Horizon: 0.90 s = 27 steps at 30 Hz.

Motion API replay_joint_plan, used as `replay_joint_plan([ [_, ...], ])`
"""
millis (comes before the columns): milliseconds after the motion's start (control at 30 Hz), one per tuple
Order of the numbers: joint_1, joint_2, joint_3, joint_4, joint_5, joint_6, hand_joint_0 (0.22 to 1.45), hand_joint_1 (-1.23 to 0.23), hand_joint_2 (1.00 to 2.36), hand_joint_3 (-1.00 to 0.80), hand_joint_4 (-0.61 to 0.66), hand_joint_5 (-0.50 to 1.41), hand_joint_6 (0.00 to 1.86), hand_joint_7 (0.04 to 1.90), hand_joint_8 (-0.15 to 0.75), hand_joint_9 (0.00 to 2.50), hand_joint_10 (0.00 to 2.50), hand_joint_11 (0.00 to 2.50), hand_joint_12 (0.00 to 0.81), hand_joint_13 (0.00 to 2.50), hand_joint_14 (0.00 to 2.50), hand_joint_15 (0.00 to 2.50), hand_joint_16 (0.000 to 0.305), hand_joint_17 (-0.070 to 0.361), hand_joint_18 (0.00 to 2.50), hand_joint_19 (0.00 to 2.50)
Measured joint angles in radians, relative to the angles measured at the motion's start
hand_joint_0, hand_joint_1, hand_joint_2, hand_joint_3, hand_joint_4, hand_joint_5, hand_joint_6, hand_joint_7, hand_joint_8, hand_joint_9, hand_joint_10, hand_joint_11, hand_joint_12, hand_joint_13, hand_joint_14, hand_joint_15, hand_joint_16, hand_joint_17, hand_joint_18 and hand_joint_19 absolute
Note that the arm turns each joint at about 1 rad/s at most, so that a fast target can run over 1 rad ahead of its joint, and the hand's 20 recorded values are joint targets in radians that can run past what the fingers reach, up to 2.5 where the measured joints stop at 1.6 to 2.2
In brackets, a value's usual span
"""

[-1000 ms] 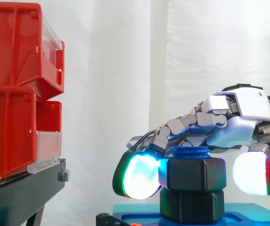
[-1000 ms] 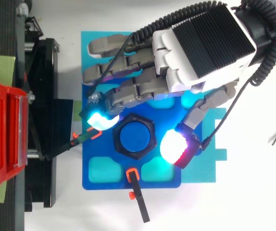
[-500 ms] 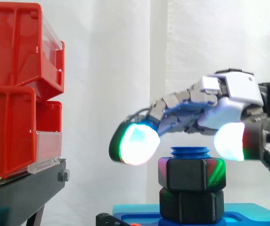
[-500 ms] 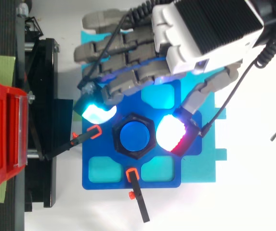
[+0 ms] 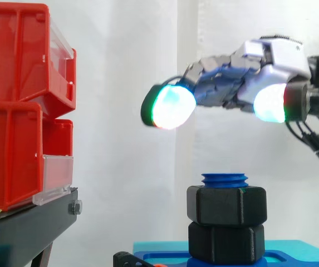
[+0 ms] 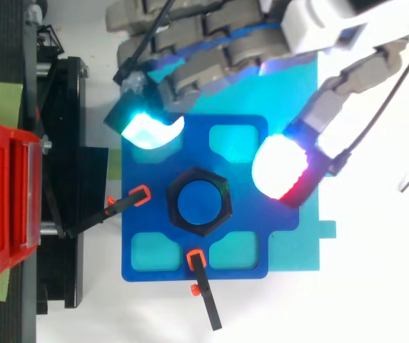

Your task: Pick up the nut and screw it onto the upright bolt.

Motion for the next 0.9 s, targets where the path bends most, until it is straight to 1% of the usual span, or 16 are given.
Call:
replay_joint_plan([
  [67, -0.002, 0.024, -0.004, -0.044, 0.001, -0.012, 0.47, -0.54, 1.00, -0.50, 0.12, -0.24, 0.50, 0.61, 0.220, 0.25, 0.00, 0.00, 0.374, 0.00, 0.00, 0.00, 0.052, 0.118, 0.00, 0.00],
  [133, -0.001, 0.050, -0.017, -0.095, 0.005, -0.022, 0.47, -0.54, 1.00, -0.50, 0.14, -0.24, 0.50, 0.59, 0.221, 0.21, 0.00, 0.00, 0.378, 0.00, 0.00, 0.00, 0.053, 0.118, 0.00, 0.00],
  [167, 0.000, 0.063, -0.027, -0.113, 0.011, -0.025, 0.48, -0.54, 1.00, -0.50, 0.14, -0.25, 0.50, 0.59, 0.222, 0.13, 0.00, 0.00, 0.376, 0.00, 0.00, 0.00, 0.053, 0.120, 0.00, 0.00],
  [200, 0.002, 0.080, -0.041, -0.127, 0.020, -0.028, 0.48, -0.54, 1.00, -0.50, 0.14, -0.25, 0.50, 0.59, 0.226, 0.11, 0.00, 0.00, 0.379, 0.00, 0.00, 0.00, 0.053, 0.120, 0.00, 0.00],
  [233, 0.005, 0.105, -0.064, -0.135, 0.037, -0.030, 0.48, -0.54, 1.00, -0.50, 0.15, -0.25, 0.50, 0.60, 0.226, 0.07, 0.00, 0.00, 0.378, 0.00, 0.00, 0.00, 0.055, 0.124, 0.00, 0.00],
  [267, 0.008, 0.125, -0.084, -0.137, 0.052, -0.031, 0.48, -0.51, 1.00, -0.50, 0.14, -0.26, 0.50, 0.61, 0.218, 0.02, 0.00, 0.00, 0.371, 0.00, 0.00, 0.00, 0.055, 0.123, 0.00, 0.00],
  [333, 0.013, 0.170, -0.128, -0.125, 0.087, -0.031, 0.48, -0.52, 1.00, -0.50, 0.13, -0.27, 0.50, 0.61, 0.215, 0.00, 0.00, 0.00, 0.367, 0.00, 0.00, 0.00, 0.054, 0.123, 0.00, 0.00],
  [367, 0.016, 0.200, -0.159, -0.107, 0.113, -0.031, 0.48, -0.52, 1.00, -0.50, 0.13, -0.27, 0.50, 0.61, 0.209, 0.00, 0.00, 0.00, 0.362, 0.00, 0.00, 0.00, 0.055, 0.123, 0.00, 0.00],
  [400, 0.018, 0.220, -0.182, -0.092, 0.129, -0.030, 0.48, -0.52, 1.00, -0.50, 0.12, -0.27, 0.50, 0.61, 0.208, 0.00, 0.00, 0.00, 0.362, 0.00, 0.00, 0.00, 0.055, 0.123, 0.00, 0.00],
  [433, 0.020, 0.243, -0.214, -0.073, 0.147, -0.028, 0.48, -0.52, 1.00, -0.50, 0.12, -0.28, 0.50, 0.60, 0.206, 0.00, 0.00, 0.00, 0.362, 0.00, 0.00, 0.00, 0.054, 0.122, 0.00, 0.00],
  [500, 0.023, 0.271, -0.261, -0.054, 0.165, -0.026, 0.48, -0.52, 1.00, -0.50, 0.12, -0.28, 0.50, 0.58, 0.206, 0.00, 0.00, 0.00, 0.362, 0.00, 0.00, 0.00, 0.054, 0.122, 0.00, 0.00],
  [533, 0.025, 0.286, -0.291, -0.048, 0.172, -0.025, 0.48, -0.53, 1.00, -0.50, 0.12, -0.28, 0.50, 0.58, 0.206, 0.00, 0.00, 0.00, 0.362, 0.00, 0.00, 0.00, 0.054, 0.122, 0.00, 0.00],
  [633, 0.027, 0.316, -0.344, -0.046, 0.181, -0.024, 0.48, -0.52, 1.00, -0.50, 0.12, -0.29, 0.50, 0.56, 0.206, 0.00, 0.00, 0.00, 0.361, 0.00, 0.00, 0.00, 0.054, 0.122, 0.00, 0.00],
  [733, 0.027, 0.337, -0.373, -0.046, 0.184, -0.021, 0.48, -0.52, 1.00, -0.50, 0.12, -0.29, 0.50, 0.57, 0.209, 0.00, 0.00, 0.00, 0.362, 0.00, 0.00, 0.00, 0.055, 0.124, 0.00, 0.00],
  [900, 0.028, 0.366, -0.402, -0.047, 0.193, -0.016, 0.49, -0.54, 1.00, -0.50, 0.11, -0.28, 0.50, 0.61, 0.206, 0.00, 0.00, 0.00, 0.355, 0.00, 0.00, 0.00, 0.055, 0.123, 0.00, 0.00],
])
